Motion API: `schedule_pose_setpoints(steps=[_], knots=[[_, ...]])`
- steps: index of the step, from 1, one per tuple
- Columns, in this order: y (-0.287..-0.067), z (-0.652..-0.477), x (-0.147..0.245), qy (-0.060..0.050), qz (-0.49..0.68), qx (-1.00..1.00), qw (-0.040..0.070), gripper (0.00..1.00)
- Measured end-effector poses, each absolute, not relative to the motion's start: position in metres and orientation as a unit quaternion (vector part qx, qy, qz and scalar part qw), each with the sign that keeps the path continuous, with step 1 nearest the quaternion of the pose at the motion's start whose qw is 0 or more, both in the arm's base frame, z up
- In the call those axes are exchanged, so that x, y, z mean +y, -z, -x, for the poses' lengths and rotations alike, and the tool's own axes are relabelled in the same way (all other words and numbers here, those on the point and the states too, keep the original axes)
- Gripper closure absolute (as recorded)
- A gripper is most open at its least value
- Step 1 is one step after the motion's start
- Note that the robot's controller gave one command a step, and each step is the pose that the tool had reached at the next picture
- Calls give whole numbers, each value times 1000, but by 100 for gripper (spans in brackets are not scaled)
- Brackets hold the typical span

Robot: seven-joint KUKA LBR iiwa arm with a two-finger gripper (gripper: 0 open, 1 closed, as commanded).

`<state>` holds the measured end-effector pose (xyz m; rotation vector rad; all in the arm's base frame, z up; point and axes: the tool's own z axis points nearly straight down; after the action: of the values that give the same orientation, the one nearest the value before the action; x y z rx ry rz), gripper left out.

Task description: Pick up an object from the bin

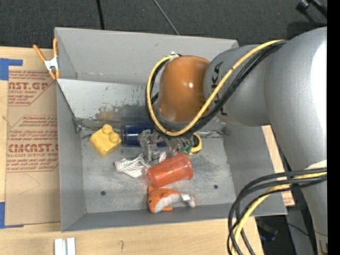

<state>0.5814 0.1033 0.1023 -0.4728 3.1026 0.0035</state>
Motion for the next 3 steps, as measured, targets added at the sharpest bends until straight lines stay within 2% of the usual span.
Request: schedule_pose_setpoints(steps=[1,2,3], knots=[[-102,-580,104,-2,151,989,-2,0],[-102,-580,104,-2,151,988,-2,0],[-70,-529,62,0,218,976,0,100]])
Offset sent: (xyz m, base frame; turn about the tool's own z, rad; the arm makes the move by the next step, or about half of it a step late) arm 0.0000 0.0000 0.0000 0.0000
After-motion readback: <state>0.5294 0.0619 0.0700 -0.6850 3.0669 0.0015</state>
